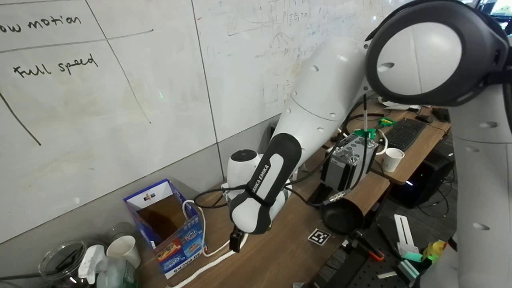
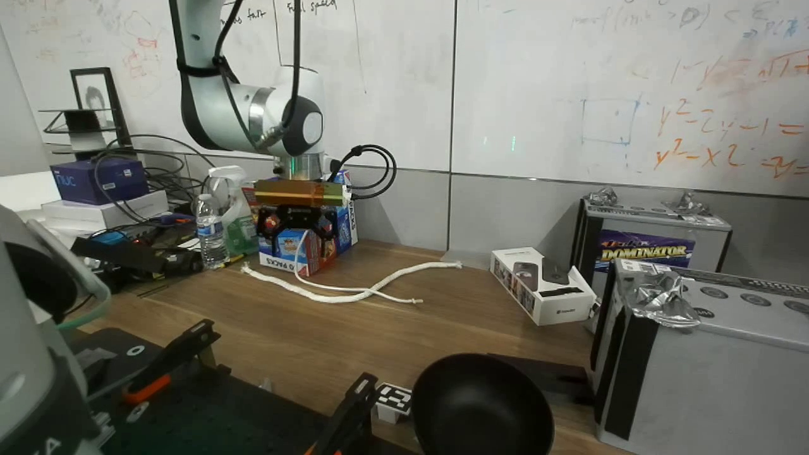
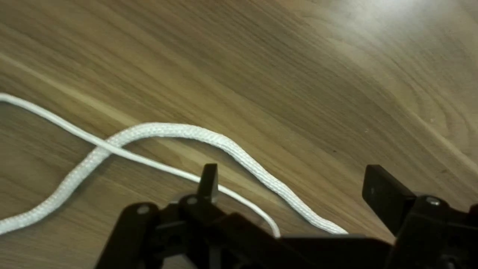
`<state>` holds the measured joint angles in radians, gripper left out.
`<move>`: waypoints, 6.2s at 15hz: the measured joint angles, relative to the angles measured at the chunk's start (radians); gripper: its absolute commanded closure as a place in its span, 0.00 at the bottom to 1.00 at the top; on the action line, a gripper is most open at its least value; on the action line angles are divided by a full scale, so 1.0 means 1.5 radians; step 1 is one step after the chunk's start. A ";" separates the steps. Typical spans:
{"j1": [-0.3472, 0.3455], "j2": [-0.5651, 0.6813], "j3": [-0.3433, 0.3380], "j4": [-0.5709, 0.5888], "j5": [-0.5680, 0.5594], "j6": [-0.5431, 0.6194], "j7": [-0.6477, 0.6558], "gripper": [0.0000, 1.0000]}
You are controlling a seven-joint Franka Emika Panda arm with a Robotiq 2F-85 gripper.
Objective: Put the string in the blue box
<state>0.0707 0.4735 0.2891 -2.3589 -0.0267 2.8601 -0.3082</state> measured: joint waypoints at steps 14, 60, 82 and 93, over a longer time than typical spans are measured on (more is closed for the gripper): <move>0.405 0.193 -0.385 0.119 0.009 0.071 0.562 0.00; 0.076 0.288 -0.159 0.321 0.154 -0.128 0.712 0.00; 0.075 0.274 -0.158 0.306 0.174 -0.095 0.641 0.87; 0.159 0.151 -0.145 0.259 0.177 -0.041 0.662 0.88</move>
<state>0.3088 0.6997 0.0719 -1.9698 0.2380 2.7986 0.6841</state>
